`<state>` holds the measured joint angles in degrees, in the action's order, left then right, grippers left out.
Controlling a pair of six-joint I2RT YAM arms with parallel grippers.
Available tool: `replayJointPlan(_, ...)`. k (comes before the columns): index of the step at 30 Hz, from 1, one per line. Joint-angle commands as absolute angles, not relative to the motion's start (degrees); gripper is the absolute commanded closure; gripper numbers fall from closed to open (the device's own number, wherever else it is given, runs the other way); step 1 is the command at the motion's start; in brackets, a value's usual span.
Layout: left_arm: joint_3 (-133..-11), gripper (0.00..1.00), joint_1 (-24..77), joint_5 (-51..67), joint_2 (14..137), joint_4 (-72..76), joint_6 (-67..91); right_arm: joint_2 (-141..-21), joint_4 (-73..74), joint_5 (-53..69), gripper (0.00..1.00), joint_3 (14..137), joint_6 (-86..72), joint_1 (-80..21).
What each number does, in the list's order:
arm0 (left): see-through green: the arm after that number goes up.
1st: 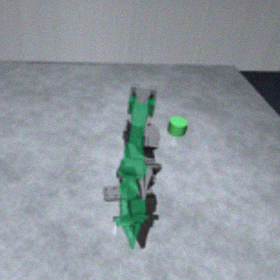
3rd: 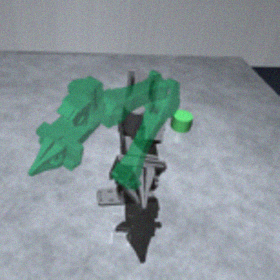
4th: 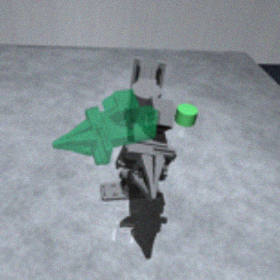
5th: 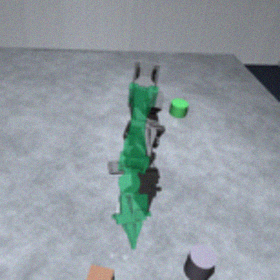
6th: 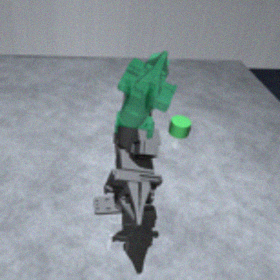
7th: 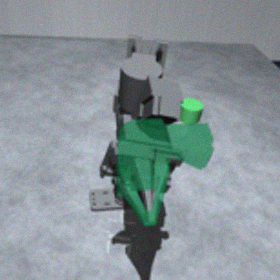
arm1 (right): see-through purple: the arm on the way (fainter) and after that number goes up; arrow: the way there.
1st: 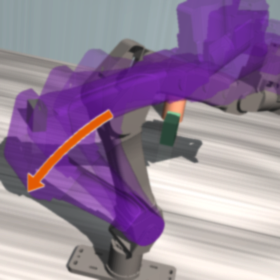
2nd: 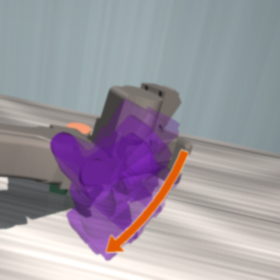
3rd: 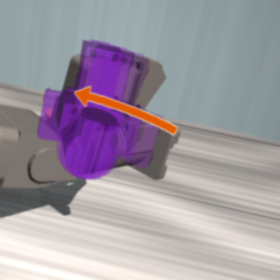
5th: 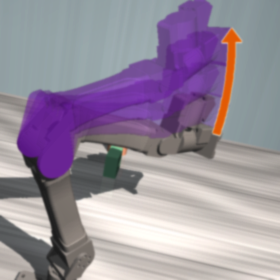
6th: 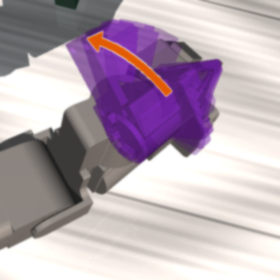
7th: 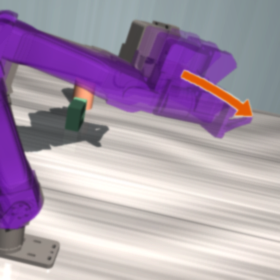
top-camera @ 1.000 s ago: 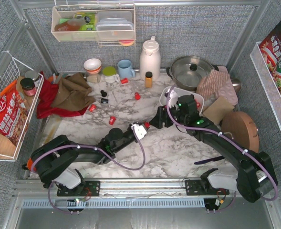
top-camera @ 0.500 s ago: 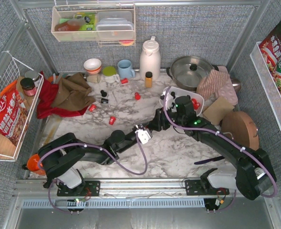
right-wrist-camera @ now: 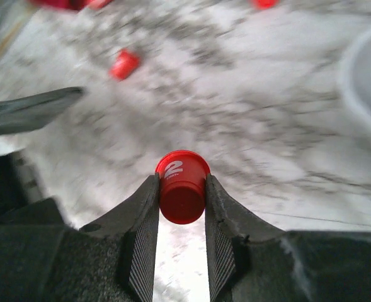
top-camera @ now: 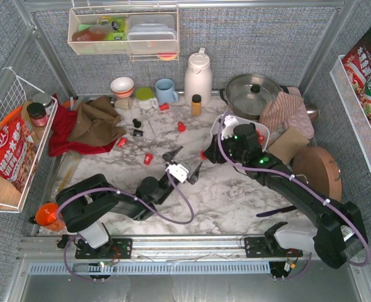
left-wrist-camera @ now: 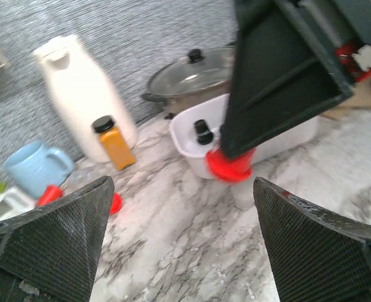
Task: Mix the coffee capsules in the storage basket
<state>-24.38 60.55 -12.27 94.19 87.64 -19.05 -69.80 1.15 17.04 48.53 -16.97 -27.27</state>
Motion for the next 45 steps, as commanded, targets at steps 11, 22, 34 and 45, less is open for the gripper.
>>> replayJointPlan(11, -38.61, 0.0, 57.84, -56.99, 86.84, 39.6, 16.65, -83.54, -12.81, -25.89, 1.0, 52.3, -9.18, -15.7)
replayJointPlan(22, -47.29, 0.02, 40.66, -38.84, 88.3, 6.13, 37.99, -101.1, -4.76, -9.32, 0.48, 68.25, -5.26, -13.03)
replayJointPlan(34, -51.18, 0.27, 33.1, -27.33, 94.83, 0.84, 34.73, -95.99, -3.21, -6.19, 0.25, 65.3, -6.33, -13.04)
replayJointPlan(45, -46.98, 0.36, 30.78, -20.72, 96.52, 3.56, 30.92, -90.6, -1.15, -0.56, 0.25, 64.73, -9.49, -13.15)
